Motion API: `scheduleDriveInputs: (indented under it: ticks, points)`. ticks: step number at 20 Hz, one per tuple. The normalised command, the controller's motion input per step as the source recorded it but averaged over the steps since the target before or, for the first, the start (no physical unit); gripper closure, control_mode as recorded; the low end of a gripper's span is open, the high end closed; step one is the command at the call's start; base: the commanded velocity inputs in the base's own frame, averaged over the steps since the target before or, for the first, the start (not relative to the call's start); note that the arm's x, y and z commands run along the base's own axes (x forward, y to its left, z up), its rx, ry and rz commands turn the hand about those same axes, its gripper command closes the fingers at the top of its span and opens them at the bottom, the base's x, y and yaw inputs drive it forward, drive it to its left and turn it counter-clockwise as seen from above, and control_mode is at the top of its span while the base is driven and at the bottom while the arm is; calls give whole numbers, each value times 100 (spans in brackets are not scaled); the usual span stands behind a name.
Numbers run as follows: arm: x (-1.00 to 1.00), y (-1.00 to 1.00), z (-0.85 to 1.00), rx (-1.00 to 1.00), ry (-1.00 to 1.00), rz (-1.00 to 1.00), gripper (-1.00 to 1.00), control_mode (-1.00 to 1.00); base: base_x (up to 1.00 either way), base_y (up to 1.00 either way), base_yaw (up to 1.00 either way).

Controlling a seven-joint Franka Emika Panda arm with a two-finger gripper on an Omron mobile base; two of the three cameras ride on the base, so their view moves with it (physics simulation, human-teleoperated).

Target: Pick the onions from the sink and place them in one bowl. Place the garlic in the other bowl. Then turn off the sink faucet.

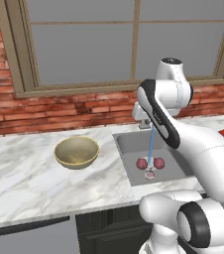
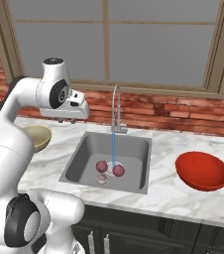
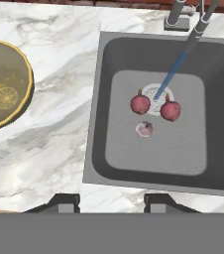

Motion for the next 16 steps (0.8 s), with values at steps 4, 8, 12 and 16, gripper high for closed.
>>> scheduleDriveInputs:
  ticks: [4, 8, 12, 16]
  points:
    - [0, -1, 0, 1, 0, 0, -100, -100, 0, 0, 0]
    - [0, 0, 0, 0, 0, 0, -100, -100, 0, 0, 0]
    - [0, 0, 0, 0, 0, 0, -100, -100, 0, 0, 0]
    - [-2, -8, -4, 0, 0, 0, -100, -100, 0, 0, 0]
